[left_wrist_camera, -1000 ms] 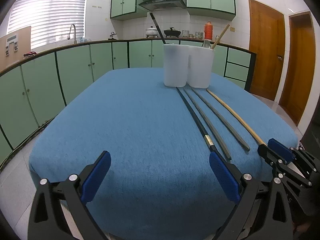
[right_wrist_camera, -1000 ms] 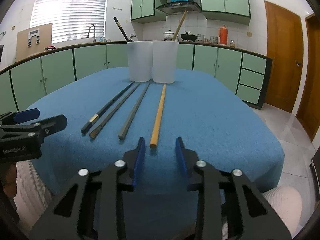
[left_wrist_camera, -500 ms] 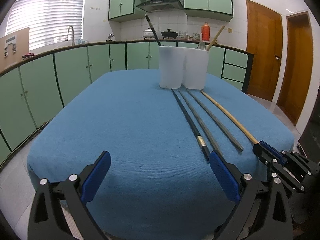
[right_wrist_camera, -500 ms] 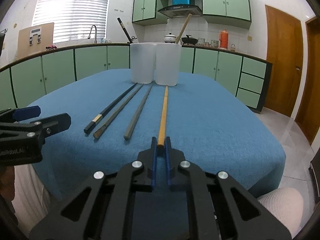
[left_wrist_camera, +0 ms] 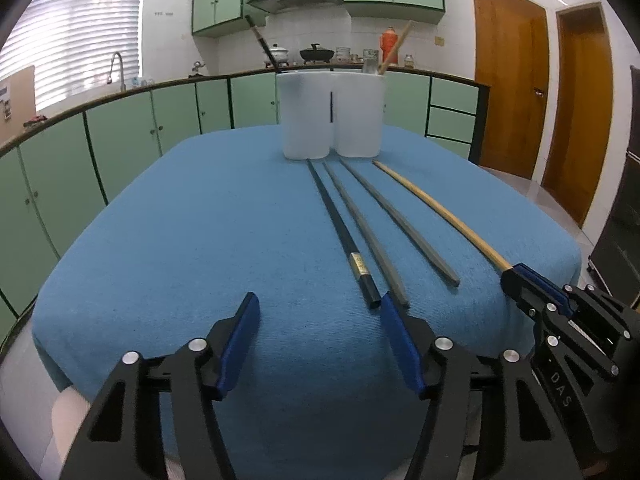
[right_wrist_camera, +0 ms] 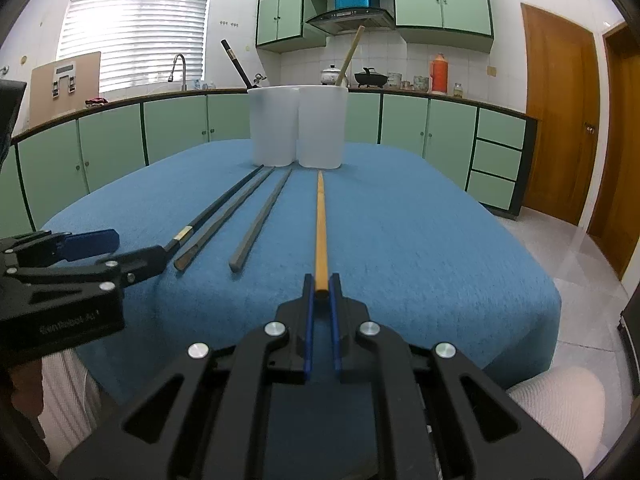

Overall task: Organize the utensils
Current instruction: 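Grasp a wooden chopstick with the right tool while the left grasps a black chopstick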

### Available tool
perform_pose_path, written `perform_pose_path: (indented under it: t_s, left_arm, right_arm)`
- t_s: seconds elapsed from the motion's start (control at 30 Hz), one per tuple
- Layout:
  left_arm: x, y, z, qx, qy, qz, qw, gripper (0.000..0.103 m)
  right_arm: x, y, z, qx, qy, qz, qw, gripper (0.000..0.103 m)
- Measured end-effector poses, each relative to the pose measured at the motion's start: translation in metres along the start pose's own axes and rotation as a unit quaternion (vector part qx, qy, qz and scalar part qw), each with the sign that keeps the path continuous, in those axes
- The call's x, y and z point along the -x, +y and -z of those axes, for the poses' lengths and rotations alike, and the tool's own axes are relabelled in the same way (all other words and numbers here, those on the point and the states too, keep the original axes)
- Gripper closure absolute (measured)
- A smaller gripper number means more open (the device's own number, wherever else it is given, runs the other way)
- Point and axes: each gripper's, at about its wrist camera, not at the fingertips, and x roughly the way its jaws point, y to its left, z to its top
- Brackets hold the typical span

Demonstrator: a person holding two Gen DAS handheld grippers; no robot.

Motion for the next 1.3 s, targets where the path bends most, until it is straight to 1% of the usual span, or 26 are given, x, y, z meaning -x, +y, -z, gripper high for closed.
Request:
perform_pose_path:
  t_s: [0.03, 0.1, 0.2, 0.3, 0.37, 0.43, 0.5, 0.57, 0.7, 0.77, 0.87, 1.0, 1.1, 1.3]
  left_arm:
    - [-0.001, -0.002, -0.001, -0.002, 0.001, 0.002, 1.0, 0.044]
    - [-0.003, -0.006, -0.002, -0.006, -0.001, 0.002, 1.0, 0.052]
    - [-0.004, -0.012, -0.003, -0.005, -0.002, 0.0, 1.0, 0.059]
    - [-0.005, -0.013, -0.003, 0.001, -0.001, -0.001, 1.0, 0.06]
    - [-0.003, -0.014, -0.004, 0.007, 0.001, 0.006, 1.0, 0.06]
    - [-0.002, -0.015, -0.003, 0.002, 0.003, -0.005, 1.0, 0.06]
    - [-0.004, -0.011, -0.002, -0.001, 0.007, -0.015, 0.9999, 0.064]
    - [-0.002, -0.004, -0.003, 0.005, 0.007, -0.027, 0.9996, 0.064]
    - [0.002, 0.007, -0.004, 0.02, 0.006, -0.034, 0.9992, 0.064]
    - [0.007, 0.006, -0.004, 0.021, 0.002, -0.027, 0.9994, 0.063]
    - [0.01, -0.002, -0.005, 0.015, 0.0, -0.006, 0.9999, 0.063]
    - [0.007, -0.012, -0.002, 0.006, 0.009, 0.012, 0.9999, 0.063]
    - [0.0, -0.015, -0.001, 0.005, 0.015, 0.008, 0.9998, 0.063]
    - [-0.008, -0.017, -0.008, 0.014, 0.009, 0.002, 0.9999, 0.064]
  right_arm:
    - [0.0, 0.0, 0.0, 0.0, 0.0, 0.0, 1.0, 0.097]
    - [0.0, 0.0, 0.0, -0.001, 0.0, -0.002, 1.0, 0.097]
    - [0.0, -0.002, 0.0, -0.004, 0.0, -0.004, 1.0, 0.097]
    - [0.001, -0.005, 0.001, -0.005, 0.0, -0.007, 1.0, 0.097]
    - [0.001, -0.006, 0.002, -0.006, -0.001, -0.008, 1.0, 0.097]
    - [0.002, -0.007, 0.002, -0.007, -0.001, -0.009, 1.0, 0.097]
    - [0.002, -0.007, 0.003, -0.007, -0.001, -0.01, 1.0, 0.097]
    - [0.002, -0.008, 0.003, -0.008, -0.001, -0.01, 1.0, 0.097]
    - [0.001, -0.008, 0.003, -0.01, -0.002, -0.01, 1.0, 0.097]
    - [0.001, -0.008, 0.003, -0.009, -0.002, -0.01, 1.0, 0.097]
    - [0.001, -0.008, 0.004, -0.01, -0.002, -0.009, 1.0, 0.097]
    - [0.001, -0.011, 0.004, -0.013, -0.002, -0.006, 1.0, 0.096]
    - [0.001, -0.013, 0.004, -0.016, -0.002, -0.006, 1.0, 0.096]
    - [0.0, -0.013, 0.003, -0.017, -0.003, -0.006, 1.0, 0.096]
